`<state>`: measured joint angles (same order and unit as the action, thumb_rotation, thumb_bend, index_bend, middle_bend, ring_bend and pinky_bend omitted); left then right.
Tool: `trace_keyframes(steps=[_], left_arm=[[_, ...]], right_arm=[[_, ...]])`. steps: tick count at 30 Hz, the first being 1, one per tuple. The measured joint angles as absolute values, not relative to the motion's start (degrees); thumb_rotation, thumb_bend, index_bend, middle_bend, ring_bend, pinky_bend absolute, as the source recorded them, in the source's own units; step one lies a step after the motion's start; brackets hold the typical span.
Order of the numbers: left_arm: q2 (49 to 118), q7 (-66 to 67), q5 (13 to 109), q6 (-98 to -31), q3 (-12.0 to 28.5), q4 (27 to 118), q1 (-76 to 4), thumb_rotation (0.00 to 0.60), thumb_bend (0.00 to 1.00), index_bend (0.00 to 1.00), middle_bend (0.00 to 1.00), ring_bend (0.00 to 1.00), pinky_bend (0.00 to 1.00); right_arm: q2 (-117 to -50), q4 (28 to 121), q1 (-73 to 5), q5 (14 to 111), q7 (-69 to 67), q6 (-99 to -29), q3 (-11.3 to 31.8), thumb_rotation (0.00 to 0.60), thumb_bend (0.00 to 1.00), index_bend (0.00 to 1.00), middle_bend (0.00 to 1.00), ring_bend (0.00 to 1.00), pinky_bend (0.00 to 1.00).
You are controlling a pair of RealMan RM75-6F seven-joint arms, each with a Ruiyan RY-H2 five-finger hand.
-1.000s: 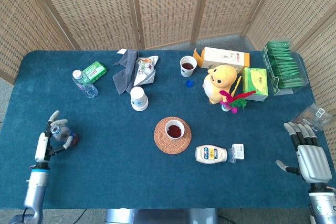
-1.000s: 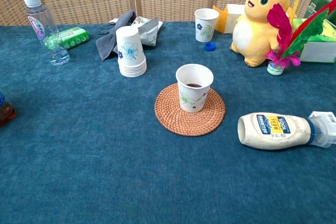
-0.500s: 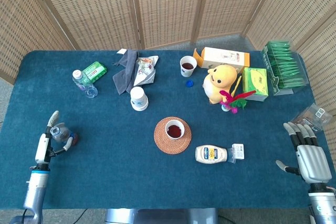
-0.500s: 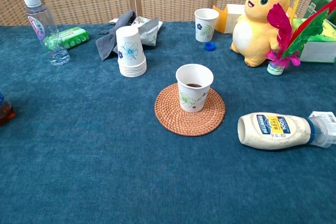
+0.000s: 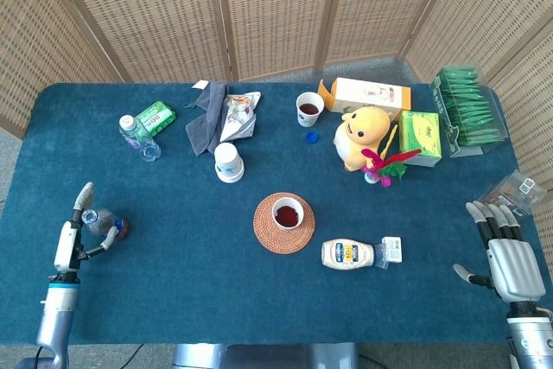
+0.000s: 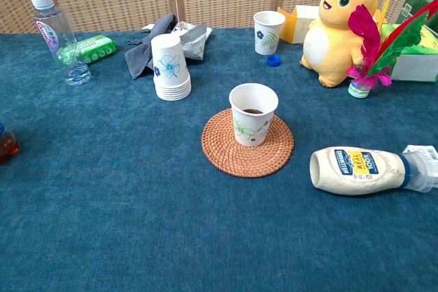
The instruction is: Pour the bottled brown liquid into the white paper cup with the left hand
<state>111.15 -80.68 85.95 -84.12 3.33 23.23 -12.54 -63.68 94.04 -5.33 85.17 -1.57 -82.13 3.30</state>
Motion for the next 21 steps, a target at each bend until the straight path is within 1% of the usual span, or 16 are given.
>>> trace_keyframes(steps=[10,21], left_arm=[[109.7,-81.6,86.6,-88.4,3.2,26.1,-11.0,0.6,0.41,0.0,0.0,0.0,0.05],[108.7,-81.5,87.0,-91.2,3.1,28.5,-9.4,0.6,0.41,0.0,0.0,0.0,0.04]], right_arm=[[-63.7,94.4,-5.3,85.4,-1.2,-82.3,3.1,0.6,0.0,0.0,0.0,0.0,0.0],[-63.6,94.7,-5.2,85.6,-0.9,-82.5,3.0,0.6,0.0,0.0,0.0,0.0,0.0]])
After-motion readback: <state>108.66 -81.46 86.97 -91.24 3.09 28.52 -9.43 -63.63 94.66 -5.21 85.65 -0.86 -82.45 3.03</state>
